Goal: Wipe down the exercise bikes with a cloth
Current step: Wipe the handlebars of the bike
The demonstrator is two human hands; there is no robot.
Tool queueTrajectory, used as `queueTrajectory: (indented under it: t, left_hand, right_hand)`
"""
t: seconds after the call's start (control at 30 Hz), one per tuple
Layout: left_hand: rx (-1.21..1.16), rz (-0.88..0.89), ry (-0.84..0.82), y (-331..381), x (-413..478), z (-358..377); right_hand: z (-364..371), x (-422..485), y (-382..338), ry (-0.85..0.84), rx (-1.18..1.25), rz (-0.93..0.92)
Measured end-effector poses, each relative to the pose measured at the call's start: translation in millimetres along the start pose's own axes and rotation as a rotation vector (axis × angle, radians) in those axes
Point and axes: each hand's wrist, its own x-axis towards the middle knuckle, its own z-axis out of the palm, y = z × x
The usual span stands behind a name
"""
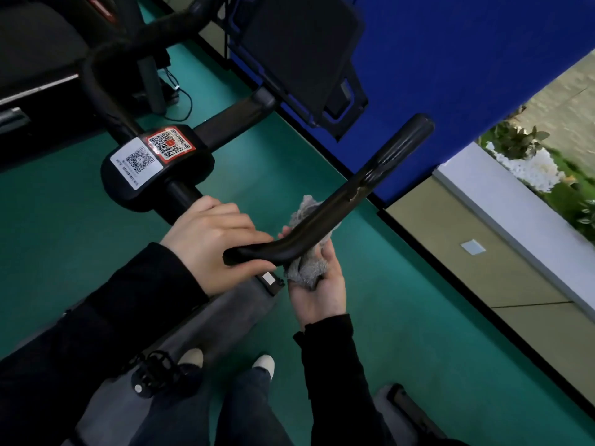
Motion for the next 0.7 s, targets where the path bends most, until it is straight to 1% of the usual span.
queueTrajectory:
  t: [0.2, 0.3, 0.37, 0.43, 0.5, 0.6, 0.7]
  left_hand:
    - [-0.010, -0.034, -0.052, 4, 4, -4]
    - [0.021, -0.080, -0.060, 10, 7, -5]
    - [0.046, -0.129, -0.027, 19, 13, -2]
    - [0.093, -0.189, -0.004, 31, 23, 5]
    - [0.125, -0.254, 0.005, 41, 34, 15]
    - [0.125, -0.318, 0.013, 49, 44, 29]
    - [0.116, -0.348, 0.034, 52, 45, 36]
  right_hand:
    - [-4, 16, -12, -0.052, 0.026, 0.107]
    - [-10, 9, -13, -0.082, -0.097, 0.092]
    - [-14, 7, -15, -0.004, -0.212, 0.030]
    - [-17, 8, -18, 0.138, -0.355, -0.110]
    - [-17, 7, -17, 0.249, -0.473, -0.293]
    - [-11, 2, -10, 0.351, -0.762, -0.608]
    - [-8, 2, -10, 0.398, -0.997, -0.892]
